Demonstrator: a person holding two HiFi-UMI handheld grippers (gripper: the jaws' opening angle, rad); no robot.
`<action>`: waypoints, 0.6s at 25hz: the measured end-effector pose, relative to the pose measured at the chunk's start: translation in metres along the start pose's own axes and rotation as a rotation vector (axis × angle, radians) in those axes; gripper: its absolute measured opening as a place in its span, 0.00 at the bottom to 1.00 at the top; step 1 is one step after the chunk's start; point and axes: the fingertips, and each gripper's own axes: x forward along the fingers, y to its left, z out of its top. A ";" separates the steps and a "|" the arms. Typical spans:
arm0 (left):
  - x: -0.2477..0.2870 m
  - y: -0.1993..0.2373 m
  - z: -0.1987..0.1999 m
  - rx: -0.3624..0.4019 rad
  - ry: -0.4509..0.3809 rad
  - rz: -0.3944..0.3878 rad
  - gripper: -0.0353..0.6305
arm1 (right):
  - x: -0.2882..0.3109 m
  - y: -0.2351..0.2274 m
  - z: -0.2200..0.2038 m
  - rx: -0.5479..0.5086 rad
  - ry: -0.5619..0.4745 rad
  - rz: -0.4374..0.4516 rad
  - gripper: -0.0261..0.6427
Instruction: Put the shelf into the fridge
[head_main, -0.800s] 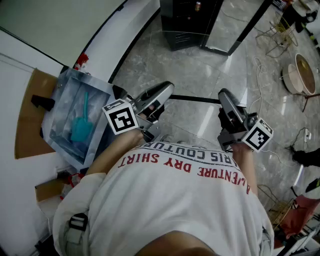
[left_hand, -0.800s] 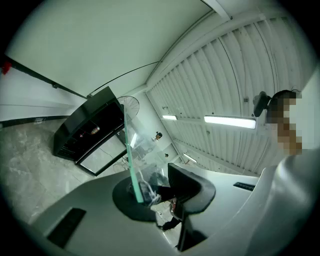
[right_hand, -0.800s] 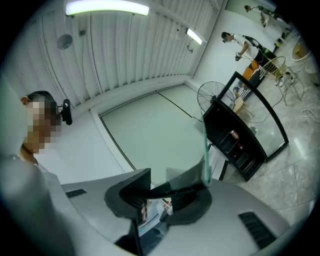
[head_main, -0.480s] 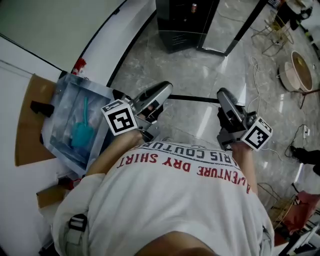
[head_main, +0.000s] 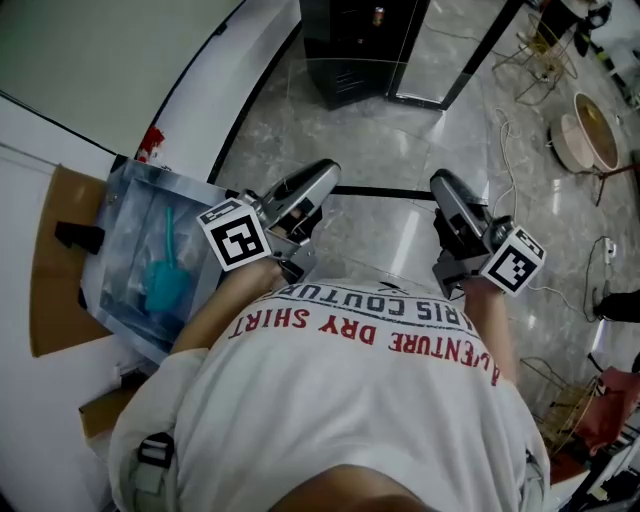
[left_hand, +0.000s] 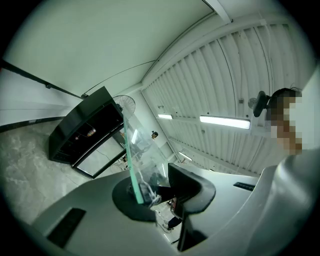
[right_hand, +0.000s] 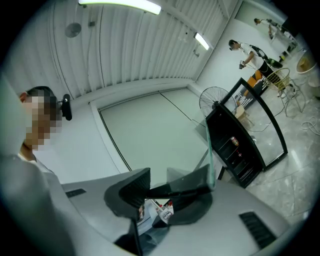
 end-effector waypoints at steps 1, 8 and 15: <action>0.000 0.002 0.001 0.002 0.001 -0.001 0.20 | 0.002 -0.001 -0.001 0.000 -0.001 -0.003 0.20; 0.000 0.021 0.004 -0.009 0.015 0.006 0.20 | 0.014 -0.013 -0.007 0.010 -0.006 -0.020 0.20; 0.024 0.043 0.011 -0.007 0.020 0.028 0.20 | 0.026 -0.044 0.003 0.022 -0.004 -0.013 0.20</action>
